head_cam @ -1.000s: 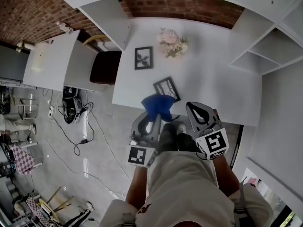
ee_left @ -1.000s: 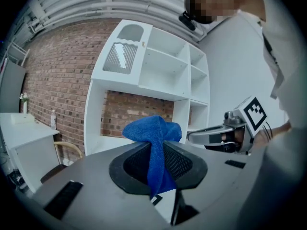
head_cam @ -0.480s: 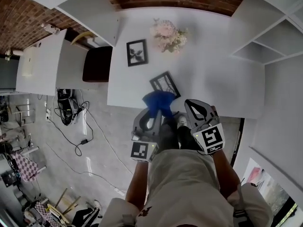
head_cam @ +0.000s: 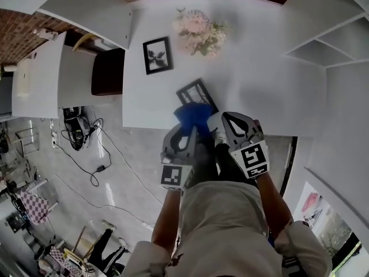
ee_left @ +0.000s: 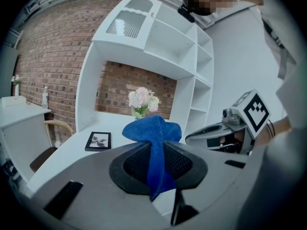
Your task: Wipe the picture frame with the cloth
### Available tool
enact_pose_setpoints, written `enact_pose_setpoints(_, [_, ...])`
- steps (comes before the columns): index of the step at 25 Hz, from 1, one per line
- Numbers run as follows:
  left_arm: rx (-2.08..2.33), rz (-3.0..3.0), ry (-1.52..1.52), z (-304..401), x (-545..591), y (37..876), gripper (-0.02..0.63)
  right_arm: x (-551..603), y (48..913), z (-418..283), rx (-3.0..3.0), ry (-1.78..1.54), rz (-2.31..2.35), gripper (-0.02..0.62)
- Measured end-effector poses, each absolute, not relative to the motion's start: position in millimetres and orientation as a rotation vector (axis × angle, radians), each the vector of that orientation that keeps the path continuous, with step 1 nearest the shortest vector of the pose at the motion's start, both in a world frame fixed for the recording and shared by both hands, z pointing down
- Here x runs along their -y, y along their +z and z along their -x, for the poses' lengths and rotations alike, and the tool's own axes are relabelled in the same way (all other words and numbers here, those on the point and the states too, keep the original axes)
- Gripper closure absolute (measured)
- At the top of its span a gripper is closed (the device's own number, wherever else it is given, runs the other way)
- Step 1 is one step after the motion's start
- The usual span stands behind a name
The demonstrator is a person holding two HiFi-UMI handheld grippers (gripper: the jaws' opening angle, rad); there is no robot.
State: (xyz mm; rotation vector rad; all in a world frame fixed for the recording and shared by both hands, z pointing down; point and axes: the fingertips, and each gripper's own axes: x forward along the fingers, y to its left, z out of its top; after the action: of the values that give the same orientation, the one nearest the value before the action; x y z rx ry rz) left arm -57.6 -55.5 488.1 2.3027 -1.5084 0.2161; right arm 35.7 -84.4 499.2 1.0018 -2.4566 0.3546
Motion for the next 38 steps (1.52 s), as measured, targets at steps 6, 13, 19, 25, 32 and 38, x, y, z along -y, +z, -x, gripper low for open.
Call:
enact_pose_setpoints(6, [1.49,-2.291,0.233,54.1,62.6,509.3,0.535,89.2,527.3,-32.1,2.416,0.369,-0.979,0.598])
enact_pose_setpoints(13, [1.451,-2.25,0.247,48.8,68.3,532.8,0.535,92.5,563.8,-30.4,2.35,0.373,-0.953,0.598])
enact_pose_setpoints(19, [1.434,-2.225,0.283,48.2,71.0,549.0,0.535,95.4,588.7,-28.7,2.314,0.403,-0.924,0.598])
enact_pose_setpoints(25, [1.409,-2.215,0.329,44.8,73.6,562.0,0.534,94.7,610.5,-29.4,2.275,0.414,-0.893,0.597])
enact_pose_setpoints(32, [1.379,-2.184,0.398,39.5,76.0,580.1,0.534,93.5,624.3,-27.3,2.257,0.445,-0.879,0.595])
enact_pose_setpoints(38, [1.355,-2.178,0.436,32.7,80.6,591.7,0.534,96.2,634.9,-21.6,2.249,0.491,-0.88,0.558])
